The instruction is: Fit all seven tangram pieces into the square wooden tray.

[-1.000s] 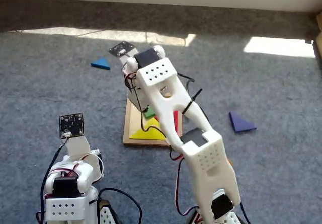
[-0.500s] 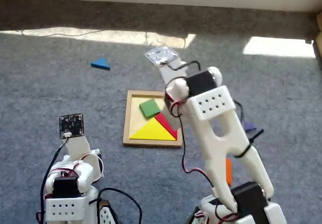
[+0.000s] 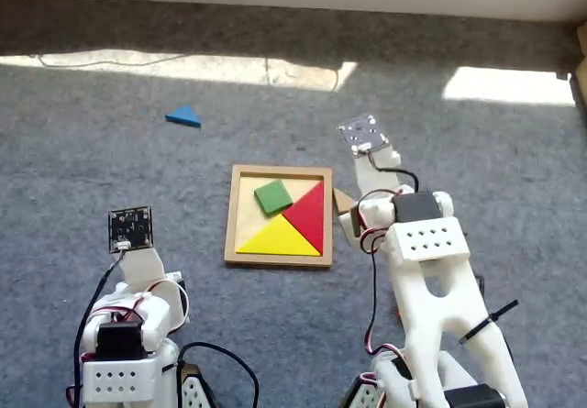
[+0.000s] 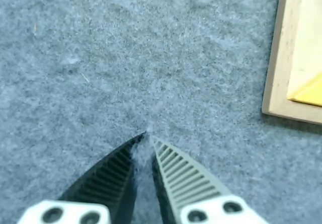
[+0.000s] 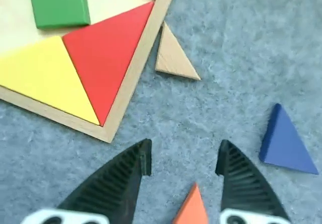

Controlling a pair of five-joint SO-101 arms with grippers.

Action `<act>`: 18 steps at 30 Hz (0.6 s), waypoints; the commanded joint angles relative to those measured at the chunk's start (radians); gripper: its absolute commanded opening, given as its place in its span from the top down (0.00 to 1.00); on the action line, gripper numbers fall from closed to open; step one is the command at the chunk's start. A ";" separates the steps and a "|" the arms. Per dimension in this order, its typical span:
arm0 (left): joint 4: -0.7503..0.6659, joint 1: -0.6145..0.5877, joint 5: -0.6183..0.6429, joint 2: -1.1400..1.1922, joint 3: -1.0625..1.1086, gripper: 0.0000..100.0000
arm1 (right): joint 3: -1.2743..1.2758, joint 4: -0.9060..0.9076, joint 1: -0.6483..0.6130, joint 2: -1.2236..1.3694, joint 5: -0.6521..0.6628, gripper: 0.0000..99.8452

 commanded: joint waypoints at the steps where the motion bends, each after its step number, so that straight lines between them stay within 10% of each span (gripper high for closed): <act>1: 0.005 0.013 -0.008 -0.016 0.019 1.00 | -0.059 -0.027 -0.010 0.053 0.069 0.77; 18: 0.005 0.013 -0.008 -0.016 0.019 1.00 | -0.406 -0.030 -0.094 0.579 0.239 0.77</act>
